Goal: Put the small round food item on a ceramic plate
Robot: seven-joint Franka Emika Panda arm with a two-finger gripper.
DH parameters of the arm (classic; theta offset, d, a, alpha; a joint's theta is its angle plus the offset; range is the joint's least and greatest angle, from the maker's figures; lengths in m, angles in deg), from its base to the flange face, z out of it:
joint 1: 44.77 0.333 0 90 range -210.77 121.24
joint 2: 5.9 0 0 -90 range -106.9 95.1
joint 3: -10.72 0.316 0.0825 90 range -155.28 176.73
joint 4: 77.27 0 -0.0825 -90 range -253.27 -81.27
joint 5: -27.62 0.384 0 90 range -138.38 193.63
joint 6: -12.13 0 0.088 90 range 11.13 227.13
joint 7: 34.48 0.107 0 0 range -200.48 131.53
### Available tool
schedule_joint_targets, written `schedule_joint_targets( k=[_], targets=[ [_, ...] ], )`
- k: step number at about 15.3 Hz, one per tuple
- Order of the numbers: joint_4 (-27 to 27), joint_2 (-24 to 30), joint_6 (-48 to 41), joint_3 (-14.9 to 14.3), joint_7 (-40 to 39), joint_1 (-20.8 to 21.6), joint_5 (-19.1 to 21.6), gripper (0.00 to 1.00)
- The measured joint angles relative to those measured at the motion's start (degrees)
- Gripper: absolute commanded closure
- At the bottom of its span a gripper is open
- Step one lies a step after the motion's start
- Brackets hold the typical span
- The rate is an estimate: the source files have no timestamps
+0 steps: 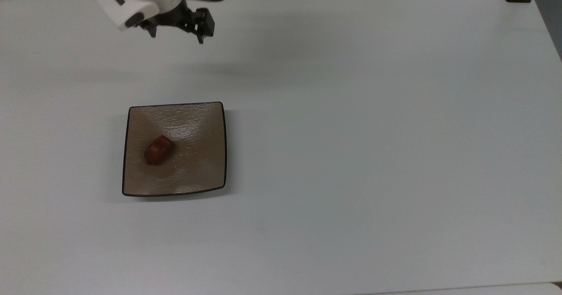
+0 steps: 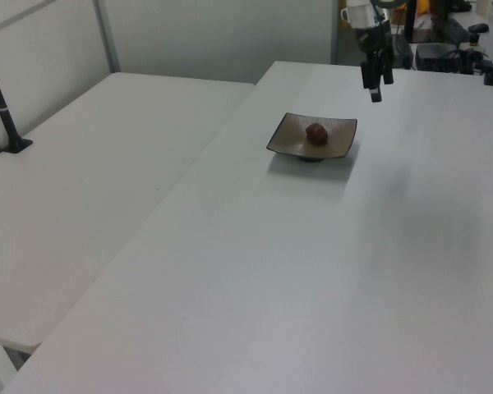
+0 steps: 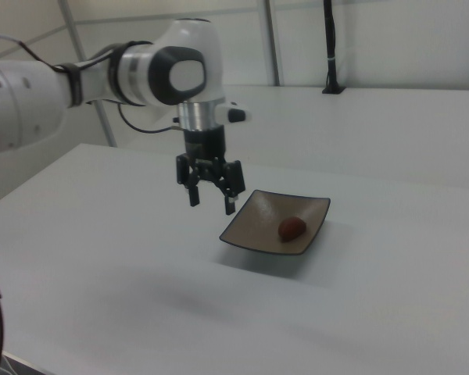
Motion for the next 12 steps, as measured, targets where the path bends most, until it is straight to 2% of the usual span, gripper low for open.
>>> schedule_joint_targets(
  k=[2,4,6,9,12],
  targets=[
    [-6.08,5.46,4.43,-0.60,0.00,1.64,0.20,0.00],
    [-12.67,10.67,9.77,-2.75,0.01,4.50,1.11,0.00],
    [-17.06,13.95,13.46,-4.69,0.01,6.69,2.50,0.00],
    [-18.48,14.88,14.81,-5.60,0.01,7.43,4.80,0.00],
    [-18.51,14.86,14.81,-5.68,0.01,7.46,5.05,0.00]
  ],
)
